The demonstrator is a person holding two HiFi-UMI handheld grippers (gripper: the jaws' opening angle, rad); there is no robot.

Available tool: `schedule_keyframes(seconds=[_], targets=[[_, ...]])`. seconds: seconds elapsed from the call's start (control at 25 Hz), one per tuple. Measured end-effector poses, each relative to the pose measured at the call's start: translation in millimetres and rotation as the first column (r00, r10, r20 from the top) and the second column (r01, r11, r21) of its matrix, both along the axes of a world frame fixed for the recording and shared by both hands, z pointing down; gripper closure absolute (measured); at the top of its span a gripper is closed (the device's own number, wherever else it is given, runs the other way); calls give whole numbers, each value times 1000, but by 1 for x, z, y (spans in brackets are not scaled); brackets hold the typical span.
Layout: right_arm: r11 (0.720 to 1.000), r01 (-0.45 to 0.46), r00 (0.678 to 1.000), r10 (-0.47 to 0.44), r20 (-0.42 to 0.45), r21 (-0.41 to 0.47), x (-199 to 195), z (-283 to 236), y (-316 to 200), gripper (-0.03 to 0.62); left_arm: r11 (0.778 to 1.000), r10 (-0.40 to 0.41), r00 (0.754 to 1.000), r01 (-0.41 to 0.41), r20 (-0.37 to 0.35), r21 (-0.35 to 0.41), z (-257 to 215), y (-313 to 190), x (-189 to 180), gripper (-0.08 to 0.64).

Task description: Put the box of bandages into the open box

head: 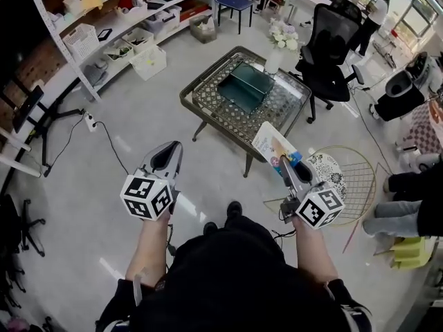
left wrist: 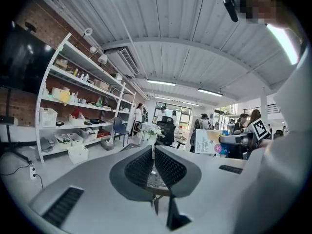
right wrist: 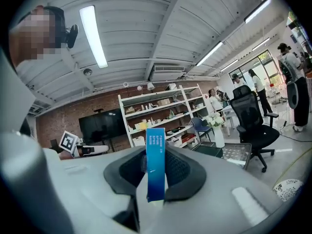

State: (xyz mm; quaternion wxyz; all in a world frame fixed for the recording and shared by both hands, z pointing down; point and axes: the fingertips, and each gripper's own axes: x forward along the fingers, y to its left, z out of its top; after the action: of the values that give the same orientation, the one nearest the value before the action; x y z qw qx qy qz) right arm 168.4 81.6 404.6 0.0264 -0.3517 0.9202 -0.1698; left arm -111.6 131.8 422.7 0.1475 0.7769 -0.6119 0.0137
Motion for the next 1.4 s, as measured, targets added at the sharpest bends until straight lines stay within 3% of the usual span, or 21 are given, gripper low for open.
schedule_keyframes(seconds=[0.2,0.48,0.68,0.88,1.24,1.4], targets=[[999,37,999,-37,16,-27,-27,15,-39,501,999,-43,999,42,-10,-33,16,-22,-24,537],[989,115,992,-109,69,-94,-76,49,-123,500,992,-99,994,101,39,-73,23,-83,-60,537],[984,138,988,-128,87,-111,-93,48,-213,500,986,-123,991,127,47,-104,19,-161,-77,537],[984,134,989,-126,76,-114,-97,42,-300,500,993,-85,994,90,74,-76,-4,-244,-71,537],[986,41,998,-34,48,-163,-102,57,-358,500,994,-15,999,20,50,-107,8,-323,-92,537],[977,-66,997,70,12,-201,-107,72,-373,500,993,42,992,-29,116,-112,15,-358,-112,537]])
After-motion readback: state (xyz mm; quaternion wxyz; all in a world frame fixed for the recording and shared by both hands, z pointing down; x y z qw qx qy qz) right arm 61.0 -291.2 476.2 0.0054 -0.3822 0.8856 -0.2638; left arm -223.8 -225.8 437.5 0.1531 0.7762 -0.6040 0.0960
